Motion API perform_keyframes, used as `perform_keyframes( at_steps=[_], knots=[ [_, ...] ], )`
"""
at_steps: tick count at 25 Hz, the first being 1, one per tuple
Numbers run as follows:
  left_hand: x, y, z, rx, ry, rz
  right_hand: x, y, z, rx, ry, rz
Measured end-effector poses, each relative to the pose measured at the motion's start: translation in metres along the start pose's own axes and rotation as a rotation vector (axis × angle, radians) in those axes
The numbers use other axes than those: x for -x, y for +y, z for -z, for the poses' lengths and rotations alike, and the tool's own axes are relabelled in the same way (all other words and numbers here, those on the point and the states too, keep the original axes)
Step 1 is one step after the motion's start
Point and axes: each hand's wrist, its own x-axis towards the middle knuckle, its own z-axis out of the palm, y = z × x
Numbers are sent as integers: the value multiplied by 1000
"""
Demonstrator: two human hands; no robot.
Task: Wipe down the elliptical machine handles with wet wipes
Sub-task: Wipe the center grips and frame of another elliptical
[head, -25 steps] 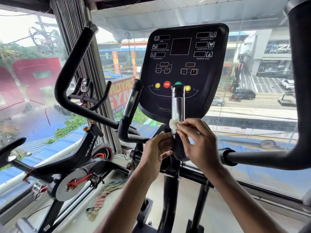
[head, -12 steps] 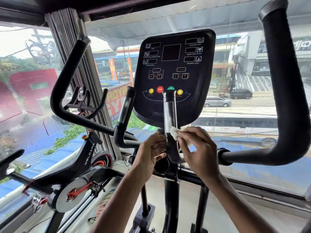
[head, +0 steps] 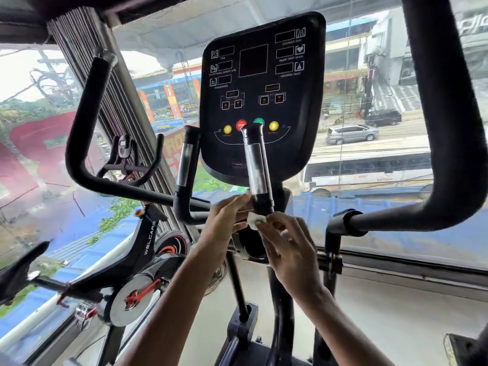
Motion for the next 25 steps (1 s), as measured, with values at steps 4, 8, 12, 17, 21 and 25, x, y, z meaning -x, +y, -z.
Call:
perform_keyframes(
  at_steps=[4,8,12,17,21,25],
  knots=[
    [3,3,-4,-1,-4,5,-2,2,5,-73,95,-74],
    [4,3,-5,75,0,39,-13,-3,-1,-10,56,-67],
    [5,3,-5,71,-10,37,1,9,17,0,18,23],
    [5,4,-5,61,5,67,-19,0,2,39,34,26],
    [6,4,-7,48,10,61,18,4,11,22,12,67],
    [8,2,-12,18,48,59,39,-11,18,-253,164,-410]
  ],
)
